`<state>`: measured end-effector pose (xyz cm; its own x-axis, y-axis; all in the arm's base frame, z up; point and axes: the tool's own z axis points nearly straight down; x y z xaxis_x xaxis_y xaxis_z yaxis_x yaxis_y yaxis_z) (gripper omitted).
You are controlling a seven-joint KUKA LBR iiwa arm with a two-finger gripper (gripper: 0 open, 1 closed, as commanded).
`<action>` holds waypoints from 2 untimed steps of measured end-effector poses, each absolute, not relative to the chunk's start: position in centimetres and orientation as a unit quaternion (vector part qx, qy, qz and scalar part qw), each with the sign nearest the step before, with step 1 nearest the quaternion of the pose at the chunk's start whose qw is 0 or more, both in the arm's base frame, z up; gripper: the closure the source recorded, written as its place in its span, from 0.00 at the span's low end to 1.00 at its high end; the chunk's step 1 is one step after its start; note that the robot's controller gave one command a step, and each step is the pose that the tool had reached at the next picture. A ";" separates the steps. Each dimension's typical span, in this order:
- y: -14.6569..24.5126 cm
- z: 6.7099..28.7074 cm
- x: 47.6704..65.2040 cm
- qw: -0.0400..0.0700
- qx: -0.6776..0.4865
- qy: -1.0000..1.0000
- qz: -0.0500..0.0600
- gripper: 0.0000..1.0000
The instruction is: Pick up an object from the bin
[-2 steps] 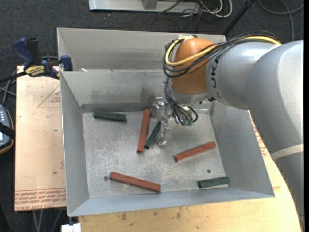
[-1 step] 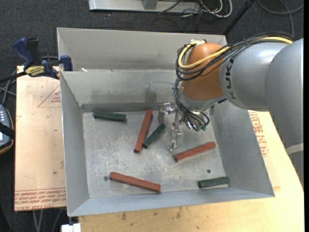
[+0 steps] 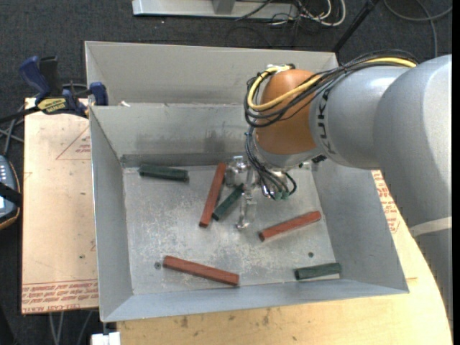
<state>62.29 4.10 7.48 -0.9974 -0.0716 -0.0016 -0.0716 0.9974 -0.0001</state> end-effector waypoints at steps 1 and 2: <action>4.7 7.8 60.3 0.001 -0.069 0.998 0.001 1.00; 4.7 7.8 60.3 0.001 -0.069 0.998 0.000 1.00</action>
Offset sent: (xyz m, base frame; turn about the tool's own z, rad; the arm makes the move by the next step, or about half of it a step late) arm 0.0000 0.0000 0.0000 0.0000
